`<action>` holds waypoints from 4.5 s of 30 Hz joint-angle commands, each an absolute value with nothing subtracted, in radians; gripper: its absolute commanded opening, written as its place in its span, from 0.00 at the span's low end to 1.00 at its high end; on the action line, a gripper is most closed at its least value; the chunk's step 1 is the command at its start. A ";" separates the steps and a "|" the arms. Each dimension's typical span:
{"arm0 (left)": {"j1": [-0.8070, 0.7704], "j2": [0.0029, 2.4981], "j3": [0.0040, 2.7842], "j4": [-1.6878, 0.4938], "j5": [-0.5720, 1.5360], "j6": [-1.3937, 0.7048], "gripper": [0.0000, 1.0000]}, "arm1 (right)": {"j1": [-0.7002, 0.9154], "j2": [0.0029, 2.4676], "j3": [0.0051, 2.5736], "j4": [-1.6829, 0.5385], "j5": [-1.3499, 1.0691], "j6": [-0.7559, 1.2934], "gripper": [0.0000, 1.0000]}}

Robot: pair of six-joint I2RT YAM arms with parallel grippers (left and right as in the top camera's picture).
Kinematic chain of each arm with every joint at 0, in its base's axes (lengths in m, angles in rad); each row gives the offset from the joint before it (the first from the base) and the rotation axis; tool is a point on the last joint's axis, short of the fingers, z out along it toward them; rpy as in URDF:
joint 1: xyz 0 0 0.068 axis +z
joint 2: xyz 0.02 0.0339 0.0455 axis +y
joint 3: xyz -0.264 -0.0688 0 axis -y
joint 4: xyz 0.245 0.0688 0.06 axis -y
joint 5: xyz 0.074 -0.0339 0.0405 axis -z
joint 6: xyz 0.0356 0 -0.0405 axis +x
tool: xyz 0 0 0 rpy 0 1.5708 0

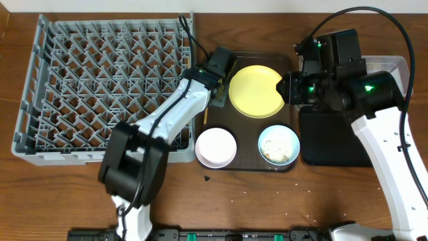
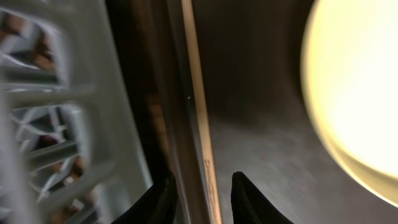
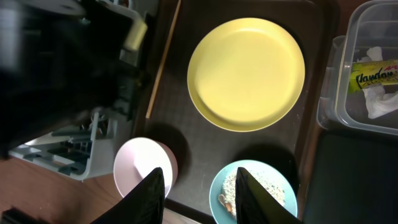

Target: Sort waste into correct bins and load items into the dishwasher

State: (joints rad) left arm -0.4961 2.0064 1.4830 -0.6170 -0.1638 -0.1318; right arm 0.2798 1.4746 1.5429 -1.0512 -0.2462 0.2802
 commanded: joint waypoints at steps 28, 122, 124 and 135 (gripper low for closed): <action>-0.493 2.177 1.480 -0.551 -0.056 -0.136 0.31 | 0.276 1.478 1.548 -1.051 -0.240 0.272 0.35; -0.477 2.044 1.528 -0.606 -0.199 -0.132 0.47 | 0.276 1.478 1.548 -1.074 -0.241 0.272 0.35; -0.479 2.063 1.528 -0.596 -0.199 -0.132 0.47 | 0.276 1.478 1.548 -1.074 -0.241 0.272 0.35; -0.472 2.178 1.528 -0.543 -0.204 -0.125 0.47 | 0.276 1.478 1.548 -1.074 -0.240 0.272 0.35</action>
State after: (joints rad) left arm -0.4786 2.1551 1.5326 -0.5491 -0.1867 -0.1303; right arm 0.2798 1.4746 1.5429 -1.0740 -0.2459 0.2802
